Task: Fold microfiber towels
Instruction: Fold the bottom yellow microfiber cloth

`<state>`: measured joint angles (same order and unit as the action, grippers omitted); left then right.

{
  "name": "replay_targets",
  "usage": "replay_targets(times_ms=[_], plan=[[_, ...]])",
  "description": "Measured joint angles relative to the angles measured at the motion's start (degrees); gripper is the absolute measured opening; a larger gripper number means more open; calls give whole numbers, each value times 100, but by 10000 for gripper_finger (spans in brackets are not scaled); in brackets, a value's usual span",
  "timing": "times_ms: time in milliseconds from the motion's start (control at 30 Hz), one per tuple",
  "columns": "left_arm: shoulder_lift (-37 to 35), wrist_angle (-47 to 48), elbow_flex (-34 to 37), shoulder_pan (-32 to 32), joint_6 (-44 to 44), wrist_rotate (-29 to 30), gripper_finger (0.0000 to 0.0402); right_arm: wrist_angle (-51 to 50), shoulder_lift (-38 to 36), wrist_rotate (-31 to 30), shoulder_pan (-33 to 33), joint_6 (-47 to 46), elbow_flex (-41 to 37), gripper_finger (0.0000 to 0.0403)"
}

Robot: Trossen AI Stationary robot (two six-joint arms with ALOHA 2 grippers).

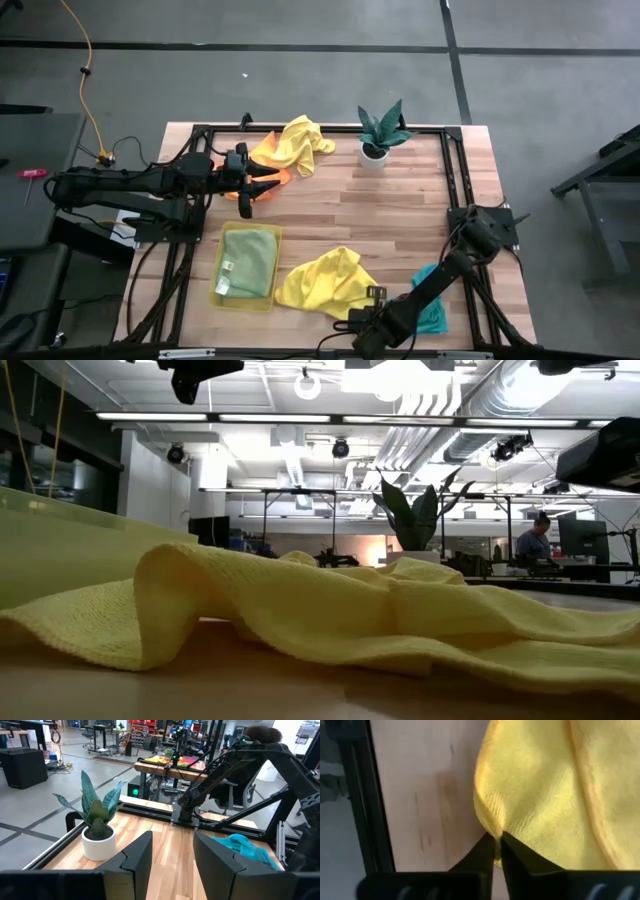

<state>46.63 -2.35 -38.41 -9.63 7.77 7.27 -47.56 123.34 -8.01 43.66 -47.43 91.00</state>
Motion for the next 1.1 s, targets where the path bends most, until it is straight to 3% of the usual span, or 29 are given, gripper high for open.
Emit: replay_targets(times_ms=[300, 433, 633, 900, 1100], plan=[[-2, -74, 0, 0, 11, 98, 132, -1958, -794, -940, 59, 54, 0, 2], [26, -122, 0, 0, 12, 98, 132, -2478, -1202, -1580, 50, -502, -101, 1], [508, -771, 0, 88, 249, -35, 131, -1656, -2379, -2312, -226, -1247, -1209, 1], [1684, -1609, 0, 571, 267, -136, 131, -164, -4436, -2319, -773, -455, -2689, 0], [2735, -2286, 0, 966, 600, -140, 131, 314, -5618, -2515, -1156, -1017, -3228, 0]])
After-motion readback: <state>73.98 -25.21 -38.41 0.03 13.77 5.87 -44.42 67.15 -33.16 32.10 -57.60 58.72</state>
